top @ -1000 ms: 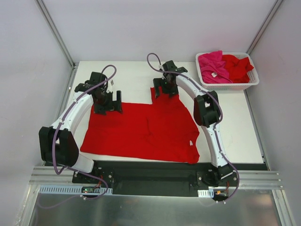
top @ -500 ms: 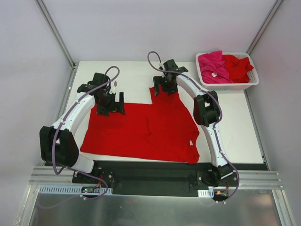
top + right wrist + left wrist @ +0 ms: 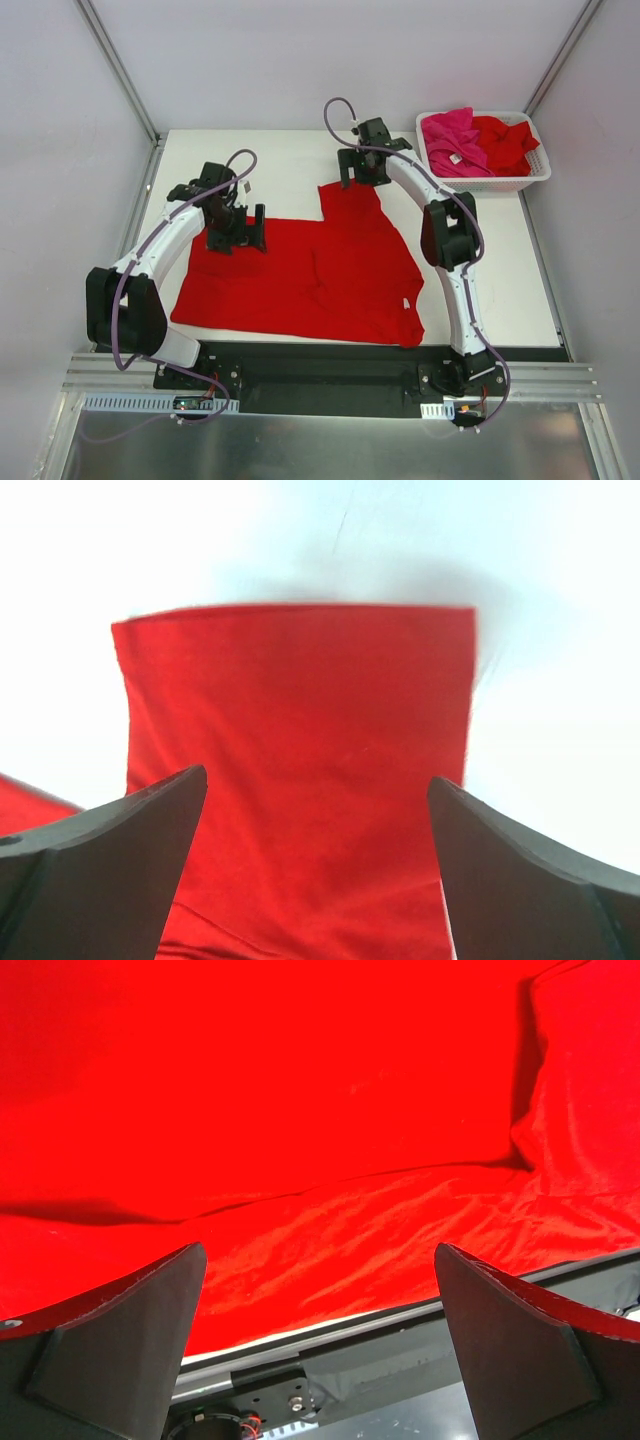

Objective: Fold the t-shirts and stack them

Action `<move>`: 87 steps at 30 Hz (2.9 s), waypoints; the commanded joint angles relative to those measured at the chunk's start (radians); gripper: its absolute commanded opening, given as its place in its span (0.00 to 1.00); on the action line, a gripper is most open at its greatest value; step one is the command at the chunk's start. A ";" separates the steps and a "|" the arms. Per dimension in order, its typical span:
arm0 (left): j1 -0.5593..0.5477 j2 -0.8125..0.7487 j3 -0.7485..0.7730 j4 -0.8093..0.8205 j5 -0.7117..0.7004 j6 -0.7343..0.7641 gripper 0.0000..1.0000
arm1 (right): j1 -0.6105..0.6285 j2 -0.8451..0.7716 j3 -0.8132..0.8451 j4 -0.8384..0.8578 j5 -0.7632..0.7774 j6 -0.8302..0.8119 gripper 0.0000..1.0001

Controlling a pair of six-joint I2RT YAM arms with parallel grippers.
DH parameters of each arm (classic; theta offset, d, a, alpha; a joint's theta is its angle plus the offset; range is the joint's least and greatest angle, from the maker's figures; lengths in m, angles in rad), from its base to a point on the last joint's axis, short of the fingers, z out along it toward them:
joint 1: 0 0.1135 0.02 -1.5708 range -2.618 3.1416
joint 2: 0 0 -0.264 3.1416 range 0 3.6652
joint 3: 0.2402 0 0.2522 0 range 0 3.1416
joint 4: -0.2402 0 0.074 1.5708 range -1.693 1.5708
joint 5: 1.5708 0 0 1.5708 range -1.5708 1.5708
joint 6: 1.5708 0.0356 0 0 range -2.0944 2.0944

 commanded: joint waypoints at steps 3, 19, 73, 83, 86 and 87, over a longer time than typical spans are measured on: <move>-0.005 -0.060 -0.027 -0.001 0.035 0.033 0.99 | -0.036 0.026 0.099 0.035 0.032 -0.037 0.96; -0.011 -0.070 -0.049 -0.005 0.082 0.036 1.00 | -0.076 0.111 0.156 0.064 0.006 -0.083 0.96; -0.013 -0.016 -0.006 -0.005 0.063 0.043 0.99 | -0.105 0.175 0.221 0.057 -0.124 0.020 0.35; -0.014 -0.014 -0.007 -0.005 0.043 0.043 0.99 | -0.103 0.168 0.214 0.040 -0.106 0.003 0.01; -0.013 -0.002 0.008 -0.004 -0.016 0.043 0.99 | -0.103 0.160 0.210 0.040 -0.100 0.001 0.01; -0.011 0.015 0.029 -0.005 -0.043 0.053 0.99 | -0.103 0.157 0.211 0.040 -0.097 0.001 0.01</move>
